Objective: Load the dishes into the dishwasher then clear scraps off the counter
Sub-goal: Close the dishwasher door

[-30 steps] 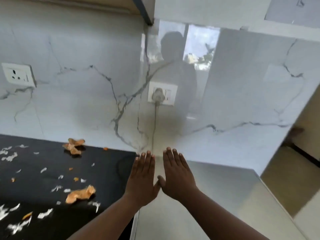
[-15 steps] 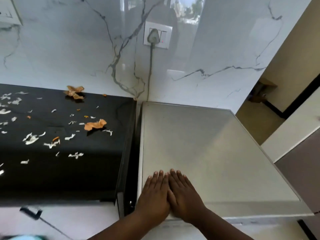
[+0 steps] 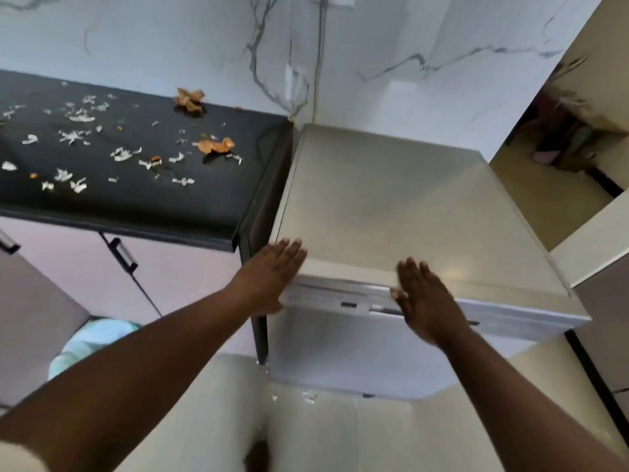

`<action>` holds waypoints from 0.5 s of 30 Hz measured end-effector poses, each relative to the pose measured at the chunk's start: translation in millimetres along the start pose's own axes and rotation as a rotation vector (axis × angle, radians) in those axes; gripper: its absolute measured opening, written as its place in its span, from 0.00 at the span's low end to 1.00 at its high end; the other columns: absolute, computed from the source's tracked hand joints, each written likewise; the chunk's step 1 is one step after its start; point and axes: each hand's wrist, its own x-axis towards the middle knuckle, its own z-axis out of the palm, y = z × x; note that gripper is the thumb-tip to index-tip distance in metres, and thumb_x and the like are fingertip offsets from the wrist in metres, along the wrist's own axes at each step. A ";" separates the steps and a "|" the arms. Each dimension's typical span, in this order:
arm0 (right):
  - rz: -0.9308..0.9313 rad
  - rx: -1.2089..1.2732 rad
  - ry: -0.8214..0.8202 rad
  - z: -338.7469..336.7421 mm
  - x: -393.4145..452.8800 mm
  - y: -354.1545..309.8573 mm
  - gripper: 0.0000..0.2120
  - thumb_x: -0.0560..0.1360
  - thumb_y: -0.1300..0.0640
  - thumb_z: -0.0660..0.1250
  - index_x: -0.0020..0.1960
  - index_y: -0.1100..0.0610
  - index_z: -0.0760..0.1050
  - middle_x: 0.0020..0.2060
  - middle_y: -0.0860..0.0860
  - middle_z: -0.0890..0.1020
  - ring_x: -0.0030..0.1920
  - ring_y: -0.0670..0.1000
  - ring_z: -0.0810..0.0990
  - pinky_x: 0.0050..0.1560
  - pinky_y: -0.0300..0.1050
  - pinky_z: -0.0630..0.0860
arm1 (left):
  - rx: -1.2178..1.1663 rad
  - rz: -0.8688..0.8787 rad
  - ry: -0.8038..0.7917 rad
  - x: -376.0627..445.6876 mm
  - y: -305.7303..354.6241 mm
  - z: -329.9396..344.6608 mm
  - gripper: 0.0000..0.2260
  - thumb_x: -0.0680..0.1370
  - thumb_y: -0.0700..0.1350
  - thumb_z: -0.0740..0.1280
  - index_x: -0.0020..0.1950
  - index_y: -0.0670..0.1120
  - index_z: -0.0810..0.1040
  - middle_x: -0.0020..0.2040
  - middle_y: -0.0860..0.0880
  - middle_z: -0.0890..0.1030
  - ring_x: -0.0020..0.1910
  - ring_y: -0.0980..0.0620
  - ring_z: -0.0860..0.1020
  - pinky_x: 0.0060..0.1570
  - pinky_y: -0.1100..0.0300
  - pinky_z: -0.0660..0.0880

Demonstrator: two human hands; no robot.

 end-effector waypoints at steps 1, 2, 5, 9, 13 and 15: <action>-0.004 -0.003 -0.007 -1.5 -0.7 -1.4 0.39 0.80 0.38 0.39 0.69 0.66 0.69 0.67 0.65 0.72 0.65 0.70 0.71 0.62 0.65 0.69 | 0.026 -0.014 0.001 0.1 4.1 0.3 0.50 0.73 0.56 0.70 0.77 0.45 0.34 0.78 0.44 0.36 0.77 0.44 0.38 0.75 0.52 0.39; -0.008 -0.010 0.006 -2.4 -0.2 -1.9 0.40 0.78 0.36 0.39 0.71 0.66 0.66 0.69 0.65 0.69 0.68 0.69 0.69 0.65 0.63 0.67 | 0.042 -0.030 0.013 0.1 6.9 1.7 0.50 0.72 0.57 0.70 0.77 0.45 0.35 0.78 0.44 0.38 0.77 0.43 0.39 0.74 0.52 0.40; -0.052 -0.044 0.018 -6.8 4.1 1.7 0.42 0.72 0.36 0.37 0.77 0.60 0.57 0.75 0.60 0.59 0.75 0.63 0.59 0.72 0.55 0.57 | -0.009 -0.086 0.098 1.5 10.0 8.8 0.49 0.71 0.61 0.70 0.79 0.45 0.42 0.79 0.44 0.44 0.77 0.42 0.44 0.74 0.51 0.43; -0.088 -0.086 0.071 -1.7 8.4 9.1 0.39 0.74 0.36 0.42 0.77 0.59 0.55 0.76 0.59 0.57 0.75 0.62 0.57 0.73 0.55 0.55 | -0.013 -0.101 0.204 7.8 9.6 17.5 0.44 0.70 0.58 0.70 0.77 0.42 0.54 0.77 0.41 0.57 0.76 0.38 0.54 0.74 0.46 0.53; -0.079 -0.065 0.078 6.5 5.8 7.4 0.42 0.72 0.35 0.38 0.77 0.58 0.55 0.76 0.58 0.58 0.76 0.61 0.56 0.73 0.55 0.54 | 0.017 -0.122 0.207 5.1 13.3 22.5 0.43 0.70 0.60 0.70 0.77 0.42 0.55 0.77 0.42 0.57 0.75 0.38 0.56 0.73 0.47 0.53; -0.069 -0.055 0.080 7.9 3.9 6.2 0.42 0.71 0.34 0.37 0.78 0.57 0.54 0.77 0.57 0.57 0.76 0.60 0.55 0.74 0.54 0.52 | 0.028 -0.122 0.232 4.5 13.5 25.2 0.42 0.70 0.60 0.70 0.76 0.42 0.56 0.77 0.42 0.58 0.75 0.37 0.58 0.73 0.46 0.54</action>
